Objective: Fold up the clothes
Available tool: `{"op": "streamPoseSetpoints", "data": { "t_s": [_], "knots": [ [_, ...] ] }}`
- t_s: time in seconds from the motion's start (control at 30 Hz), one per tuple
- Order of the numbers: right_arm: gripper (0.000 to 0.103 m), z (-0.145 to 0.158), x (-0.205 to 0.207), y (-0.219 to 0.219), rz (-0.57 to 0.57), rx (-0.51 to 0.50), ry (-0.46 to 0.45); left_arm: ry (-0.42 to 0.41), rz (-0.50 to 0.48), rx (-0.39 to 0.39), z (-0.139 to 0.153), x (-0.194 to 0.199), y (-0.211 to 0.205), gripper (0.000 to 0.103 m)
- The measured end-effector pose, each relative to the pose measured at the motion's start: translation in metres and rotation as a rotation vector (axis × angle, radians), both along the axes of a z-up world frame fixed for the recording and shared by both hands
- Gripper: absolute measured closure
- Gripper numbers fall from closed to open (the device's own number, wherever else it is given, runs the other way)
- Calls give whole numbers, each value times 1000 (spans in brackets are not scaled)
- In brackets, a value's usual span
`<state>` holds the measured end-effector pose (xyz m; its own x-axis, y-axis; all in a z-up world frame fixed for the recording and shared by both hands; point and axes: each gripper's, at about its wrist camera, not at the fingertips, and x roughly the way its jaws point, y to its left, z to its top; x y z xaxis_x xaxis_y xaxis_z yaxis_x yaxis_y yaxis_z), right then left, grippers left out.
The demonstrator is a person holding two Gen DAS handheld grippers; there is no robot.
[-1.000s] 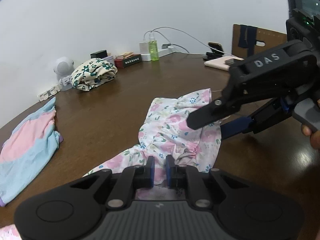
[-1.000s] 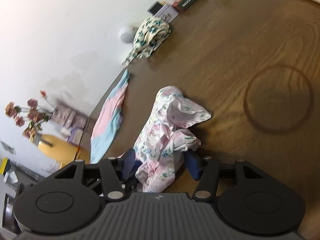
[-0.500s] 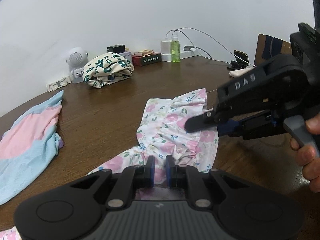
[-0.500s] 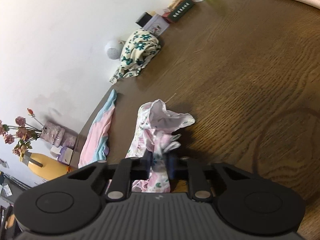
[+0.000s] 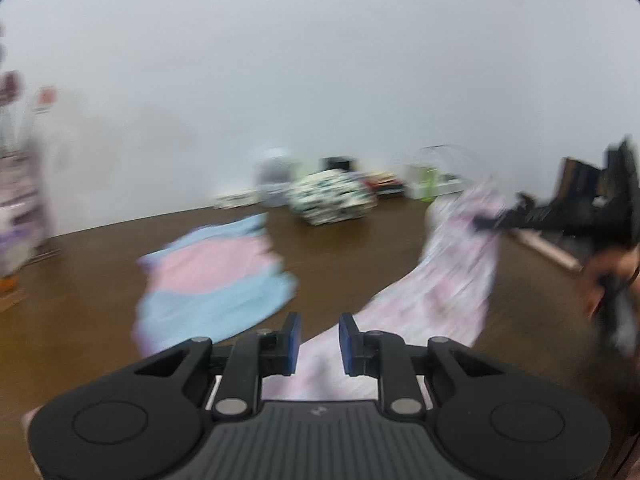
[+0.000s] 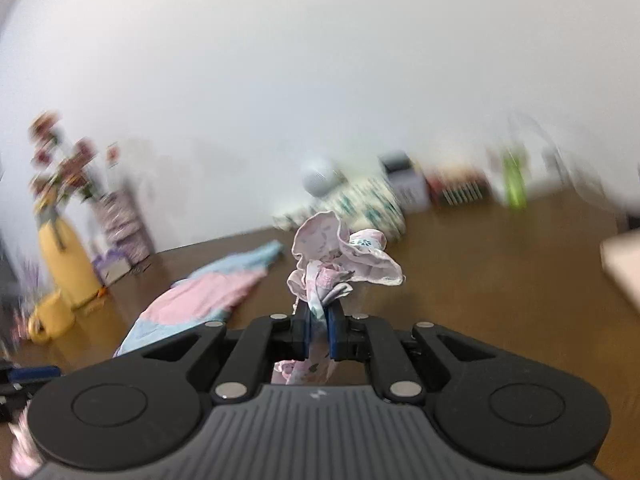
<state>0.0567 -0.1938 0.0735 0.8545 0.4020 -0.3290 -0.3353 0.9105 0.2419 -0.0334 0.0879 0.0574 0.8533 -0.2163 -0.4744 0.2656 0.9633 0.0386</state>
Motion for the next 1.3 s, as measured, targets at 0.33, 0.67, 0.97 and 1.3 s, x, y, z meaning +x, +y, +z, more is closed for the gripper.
{"op": "streamPoseSetpoints", "data": {
  "t_s": [0.33, 0.67, 0.97, 1.3],
  "knots": [
    [97, 62, -64, 144, 561, -248, -307, 158, 205, 103, -54, -42, 66, 85],
    [97, 3, -116, 278, 937, -606, -424, 153, 180, 29, -59, -46, 72, 85],
    [97, -34, -125, 301, 1031, -672, -361, 52, 117, -36, -46, -90, 95, 77],
    [95, -51, -124, 300, 1030, -690, -340, -105, 230, -217, -2, -114, 127, 70]
  ]
}}
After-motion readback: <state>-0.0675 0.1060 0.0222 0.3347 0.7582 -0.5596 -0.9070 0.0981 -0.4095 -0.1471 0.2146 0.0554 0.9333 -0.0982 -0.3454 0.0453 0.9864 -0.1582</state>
